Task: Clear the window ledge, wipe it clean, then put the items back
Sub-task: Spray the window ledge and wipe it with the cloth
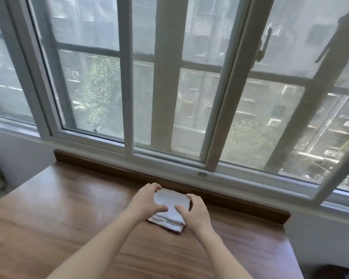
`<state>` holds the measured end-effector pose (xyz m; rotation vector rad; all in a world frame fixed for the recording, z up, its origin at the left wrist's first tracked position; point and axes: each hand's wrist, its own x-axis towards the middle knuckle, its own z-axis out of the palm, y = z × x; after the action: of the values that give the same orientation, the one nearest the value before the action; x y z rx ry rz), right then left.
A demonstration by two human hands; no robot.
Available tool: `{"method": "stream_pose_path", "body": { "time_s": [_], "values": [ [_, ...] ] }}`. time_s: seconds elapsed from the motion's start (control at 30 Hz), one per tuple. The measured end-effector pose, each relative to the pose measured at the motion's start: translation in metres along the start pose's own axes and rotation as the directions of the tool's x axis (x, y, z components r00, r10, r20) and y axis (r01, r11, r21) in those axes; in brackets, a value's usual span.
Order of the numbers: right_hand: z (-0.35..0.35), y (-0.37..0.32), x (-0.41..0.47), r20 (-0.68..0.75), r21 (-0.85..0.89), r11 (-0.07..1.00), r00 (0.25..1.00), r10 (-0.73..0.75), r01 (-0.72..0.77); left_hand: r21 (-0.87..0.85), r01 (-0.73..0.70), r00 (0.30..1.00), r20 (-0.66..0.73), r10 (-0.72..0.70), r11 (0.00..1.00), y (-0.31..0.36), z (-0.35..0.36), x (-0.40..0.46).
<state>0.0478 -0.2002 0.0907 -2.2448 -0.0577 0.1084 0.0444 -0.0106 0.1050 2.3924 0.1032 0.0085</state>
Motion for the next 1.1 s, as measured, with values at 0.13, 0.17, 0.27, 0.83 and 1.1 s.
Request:
{"method": "stream_pose_path", "body": {
  "time_s": [0.13,0.17,0.27,0.83,1.1],
  "values": [
    [-0.007,0.009,0.013,-0.018,-0.016,0.999,0.999,0.029,-0.029,0.036,-0.068,0.998,0.018,0.067,0.997,0.011,0.006,0.021],
    [-0.009,0.012,0.015,-0.030,-0.022,0.999,0.999,0.037,-0.038,0.046,-0.089,0.996,0.027,0.088,0.995,0.014,0.010,0.025],
    [-0.019,0.019,0.015,-0.075,-0.028,0.997,0.995,0.070,-0.072,0.043,-0.130,0.990,0.070,0.126,0.991,0.024,0.021,0.033],
    [-0.100,0.087,-0.072,-0.387,0.037,0.933,0.855,0.345,-0.359,-0.066,-0.439,0.832,0.347,0.434,0.896,0.116,0.112,0.018],
    [-0.160,0.138,-0.111,-0.494,0.090,0.886,0.752,0.437,-0.456,-0.124,-0.536,0.736,0.417,0.534,0.835,0.190,0.164,-0.001]
  ]
}}
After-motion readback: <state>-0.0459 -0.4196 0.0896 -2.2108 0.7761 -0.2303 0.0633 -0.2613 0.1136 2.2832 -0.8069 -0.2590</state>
